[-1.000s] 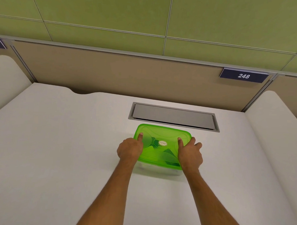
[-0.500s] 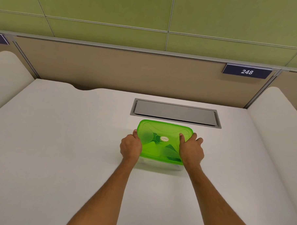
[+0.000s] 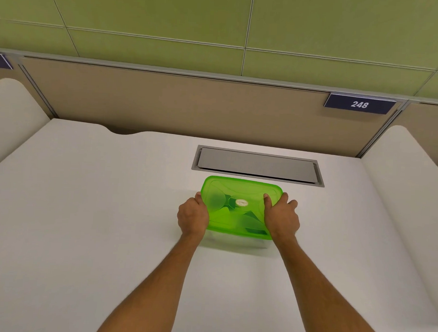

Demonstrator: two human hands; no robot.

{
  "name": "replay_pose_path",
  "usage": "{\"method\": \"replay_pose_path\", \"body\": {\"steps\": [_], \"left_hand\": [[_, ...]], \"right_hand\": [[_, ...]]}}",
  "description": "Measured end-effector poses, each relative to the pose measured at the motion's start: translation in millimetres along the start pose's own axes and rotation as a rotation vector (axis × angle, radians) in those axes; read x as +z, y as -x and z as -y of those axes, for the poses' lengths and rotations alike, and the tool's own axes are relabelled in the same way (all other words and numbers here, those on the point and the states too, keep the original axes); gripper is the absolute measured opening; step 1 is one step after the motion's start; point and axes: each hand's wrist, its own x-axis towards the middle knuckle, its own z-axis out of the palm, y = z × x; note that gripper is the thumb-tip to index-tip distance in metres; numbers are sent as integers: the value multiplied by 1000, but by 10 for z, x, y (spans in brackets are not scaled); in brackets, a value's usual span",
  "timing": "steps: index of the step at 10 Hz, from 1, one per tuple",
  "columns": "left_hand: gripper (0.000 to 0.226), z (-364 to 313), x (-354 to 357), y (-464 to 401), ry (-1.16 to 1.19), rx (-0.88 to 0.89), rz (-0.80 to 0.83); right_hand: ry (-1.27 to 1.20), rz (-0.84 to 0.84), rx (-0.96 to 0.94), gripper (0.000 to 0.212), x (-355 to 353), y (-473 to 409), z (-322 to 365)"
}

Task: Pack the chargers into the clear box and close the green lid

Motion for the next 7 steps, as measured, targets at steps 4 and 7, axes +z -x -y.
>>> {"method": "replay_pose_path", "body": {"steps": [4, 7], "left_hand": [[52, -99, -101, 14, -75, -25, 48], [46, -230, -533, -191, -318, 334, 11]], "right_hand": [[-49, -3, 1, 59, -58, -23, 52], [71, 42, -115, 66, -453, -131, 84]]}}
